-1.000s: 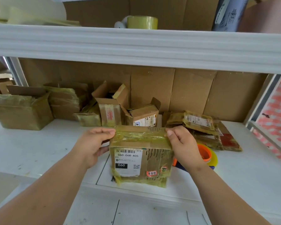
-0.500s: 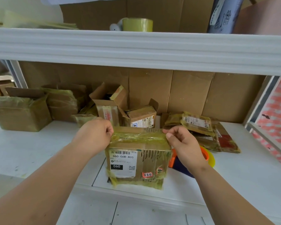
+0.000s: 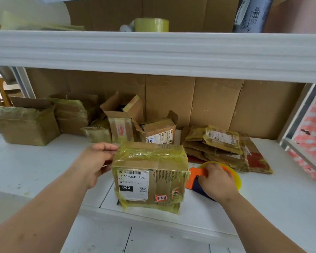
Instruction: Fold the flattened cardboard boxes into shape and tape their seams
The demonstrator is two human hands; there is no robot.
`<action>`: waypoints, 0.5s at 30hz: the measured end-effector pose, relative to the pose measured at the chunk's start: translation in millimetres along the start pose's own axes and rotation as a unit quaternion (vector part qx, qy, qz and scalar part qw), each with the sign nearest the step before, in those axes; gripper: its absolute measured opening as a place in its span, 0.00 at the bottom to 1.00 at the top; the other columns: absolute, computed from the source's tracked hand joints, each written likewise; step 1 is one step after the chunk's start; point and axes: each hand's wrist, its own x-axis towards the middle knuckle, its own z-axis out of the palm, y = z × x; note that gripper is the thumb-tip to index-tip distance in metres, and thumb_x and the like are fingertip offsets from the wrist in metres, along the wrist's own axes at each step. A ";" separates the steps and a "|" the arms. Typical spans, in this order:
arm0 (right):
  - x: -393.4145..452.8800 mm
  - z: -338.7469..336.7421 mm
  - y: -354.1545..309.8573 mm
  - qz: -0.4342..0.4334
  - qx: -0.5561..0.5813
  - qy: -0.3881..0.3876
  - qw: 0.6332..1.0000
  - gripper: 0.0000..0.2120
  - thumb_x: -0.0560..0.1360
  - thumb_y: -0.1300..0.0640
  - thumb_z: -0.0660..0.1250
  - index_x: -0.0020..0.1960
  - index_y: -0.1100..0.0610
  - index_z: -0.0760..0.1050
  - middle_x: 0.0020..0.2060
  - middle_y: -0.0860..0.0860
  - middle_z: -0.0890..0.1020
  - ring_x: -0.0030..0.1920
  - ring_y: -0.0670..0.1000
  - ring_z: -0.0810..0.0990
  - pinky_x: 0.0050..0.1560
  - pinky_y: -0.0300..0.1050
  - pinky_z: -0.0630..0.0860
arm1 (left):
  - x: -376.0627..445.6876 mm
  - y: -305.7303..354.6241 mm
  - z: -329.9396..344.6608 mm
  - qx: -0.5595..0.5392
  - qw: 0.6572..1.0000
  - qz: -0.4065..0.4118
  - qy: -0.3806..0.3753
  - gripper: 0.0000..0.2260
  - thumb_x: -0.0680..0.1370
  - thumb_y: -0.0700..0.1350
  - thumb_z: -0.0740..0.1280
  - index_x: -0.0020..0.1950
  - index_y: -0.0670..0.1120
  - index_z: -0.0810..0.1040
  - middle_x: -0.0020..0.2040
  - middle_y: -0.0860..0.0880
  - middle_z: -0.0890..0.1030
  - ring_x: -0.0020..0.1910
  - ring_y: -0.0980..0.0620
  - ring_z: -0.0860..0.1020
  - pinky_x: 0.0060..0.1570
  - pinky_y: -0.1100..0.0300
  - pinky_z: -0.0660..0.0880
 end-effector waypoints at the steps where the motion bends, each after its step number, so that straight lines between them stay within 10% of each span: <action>1: 0.5 0.5 -0.3 -0.002 -0.012 0.002 1.000 0.17 0.74 0.49 0.64 0.61 0.52 0.72 0.62 0.54 0.75 0.64 0.58 0.73 0.71 0.55 0.64 | -1.2 -3.6 1.6 0.000 1.000 0.000 0.001 0.13 0.79 0.30 0.61 0.46 0.45 0.81 0.37 0.49 0.83 0.38 0.51 0.77 0.41 0.57 0.73; 8: 5.0 -15.2 8.7 0.014 -0.091 -0.014 0.996 0.26 0.68 0.40 0.64 0.61 0.53 0.69 0.59 0.52 0.76 0.64 0.57 0.73 0.74 0.59 0.59 | -1.4 3.6 1.1 0.026 0.997 0.041 0.056 0.09 0.82 0.40 0.61 0.52 0.48 0.81 0.50 0.46 0.82 0.46 0.47 0.79 0.55 0.49 0.77; 15: 1.9 -1.7 28.4 -0.028 -0.144 -0.062 0.987 0.09 0.75 0.44 0.63 0.51 0.46 0.68 0.44 0.44 0.79 0.54 0.50 0.78 0.75 0.58 0.53 | -15.3 4.7 6.2 0.139 0.982 0.115 0.048 0.05 0.81 0.46 0.67 0.48 0.55 0.80 0.51 0.53 0.81 0.52 0.51 0.78 0.55 0.53 0.74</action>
